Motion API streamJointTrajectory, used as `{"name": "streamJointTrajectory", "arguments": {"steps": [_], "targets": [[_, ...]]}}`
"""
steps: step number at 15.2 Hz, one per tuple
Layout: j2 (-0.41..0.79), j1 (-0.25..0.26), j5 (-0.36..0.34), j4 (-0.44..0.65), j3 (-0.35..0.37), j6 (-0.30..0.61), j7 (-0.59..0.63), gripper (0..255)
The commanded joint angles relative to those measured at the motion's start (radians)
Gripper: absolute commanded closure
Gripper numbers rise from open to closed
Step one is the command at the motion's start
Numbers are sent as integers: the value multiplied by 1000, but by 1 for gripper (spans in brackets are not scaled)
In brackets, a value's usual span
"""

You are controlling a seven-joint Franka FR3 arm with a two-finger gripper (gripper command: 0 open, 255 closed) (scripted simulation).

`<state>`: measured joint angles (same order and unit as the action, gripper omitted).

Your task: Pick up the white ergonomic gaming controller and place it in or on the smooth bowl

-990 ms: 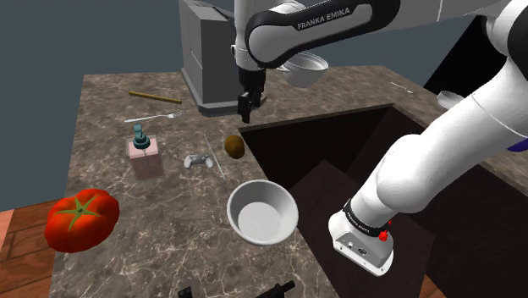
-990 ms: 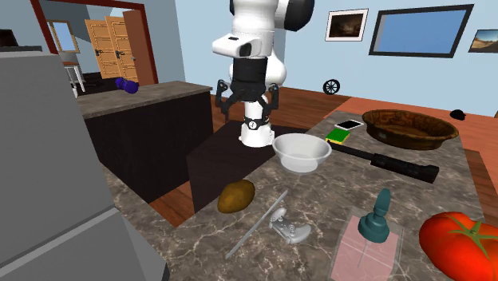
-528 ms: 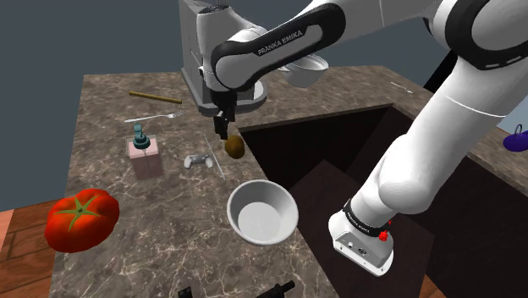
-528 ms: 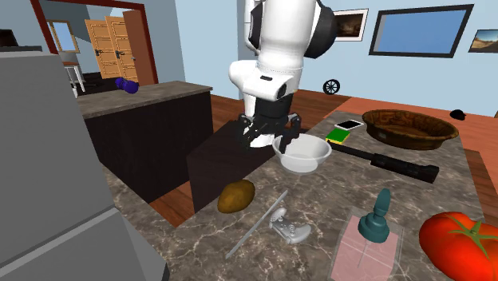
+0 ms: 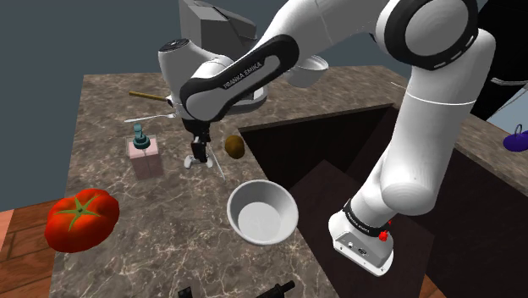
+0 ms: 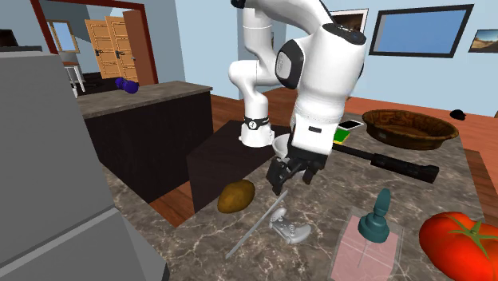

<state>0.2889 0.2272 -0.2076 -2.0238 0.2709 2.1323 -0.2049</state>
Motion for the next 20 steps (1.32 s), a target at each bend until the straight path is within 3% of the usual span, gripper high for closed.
{"name": "streamJointTrajectory", "arguments": {"steps": [1, 10, 17, 18, 20], "targets": [[74, 21, -27, 60, 7, -2, -13, 0], [152, 33, -64, 40, -5, 86, 0, 0], [151, 33, -64, 40, -5, 86, 0, 0], [151, 33, -64, 40, -5, 86, 0, 255], [151, 33, -64, 40, -5, 86, 0, 255]]}}
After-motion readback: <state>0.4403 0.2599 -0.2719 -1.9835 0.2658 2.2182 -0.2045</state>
